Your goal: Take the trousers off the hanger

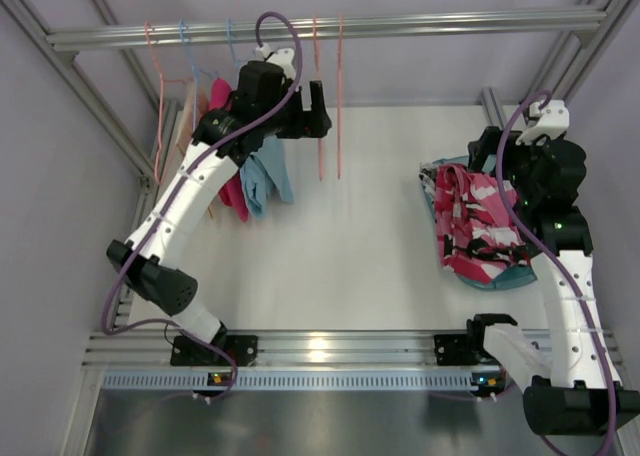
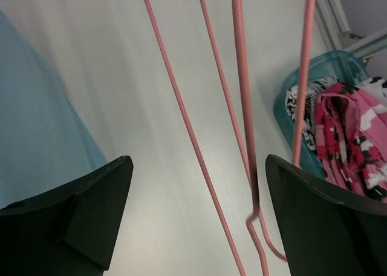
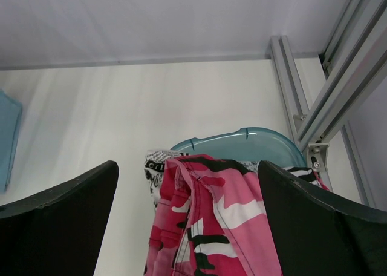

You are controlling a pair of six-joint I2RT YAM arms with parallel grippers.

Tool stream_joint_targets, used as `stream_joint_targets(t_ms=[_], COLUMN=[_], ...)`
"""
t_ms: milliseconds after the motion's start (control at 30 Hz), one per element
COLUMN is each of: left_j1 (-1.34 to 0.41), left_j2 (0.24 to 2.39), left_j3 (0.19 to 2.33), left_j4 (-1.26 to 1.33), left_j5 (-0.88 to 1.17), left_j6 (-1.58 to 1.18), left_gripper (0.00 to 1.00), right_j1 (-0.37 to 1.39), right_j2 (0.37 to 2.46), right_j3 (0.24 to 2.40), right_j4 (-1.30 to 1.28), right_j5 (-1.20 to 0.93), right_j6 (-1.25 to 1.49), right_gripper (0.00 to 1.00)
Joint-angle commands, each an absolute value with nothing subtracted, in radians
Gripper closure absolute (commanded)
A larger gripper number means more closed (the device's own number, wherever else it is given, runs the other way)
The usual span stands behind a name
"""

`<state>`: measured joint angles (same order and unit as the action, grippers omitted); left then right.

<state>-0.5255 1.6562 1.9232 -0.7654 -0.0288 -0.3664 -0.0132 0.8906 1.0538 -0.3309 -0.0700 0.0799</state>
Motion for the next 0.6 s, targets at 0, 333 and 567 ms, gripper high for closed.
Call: stream_joint_targets(t_ms=[0,333,567], left_j1=[-0.522,-0.405,-0.284], left_j2=[1.52,1.299,1.172], left_j3=[1.869,1.687,1.586], left_j4=[-0.683,-0.658,-0.658], left_j5=[0.047,0.23,0.316], left_j6=[-0.368,-0.408,-0.394], left_gripper=[0.02,0.01,0.01], right_j1=[-0.008,-0.006,-0.008], right_j2=[0.87,0.854,0.828], right_j3=[1.06,1.065,1.081], right_j4=[-0.311,-0.33,-0.374], right_j5=[-0.094,-0.163,-0.336], right_j6=[0.084,0.072,0.071], right_gripper=[0.01,0.01,0.01])
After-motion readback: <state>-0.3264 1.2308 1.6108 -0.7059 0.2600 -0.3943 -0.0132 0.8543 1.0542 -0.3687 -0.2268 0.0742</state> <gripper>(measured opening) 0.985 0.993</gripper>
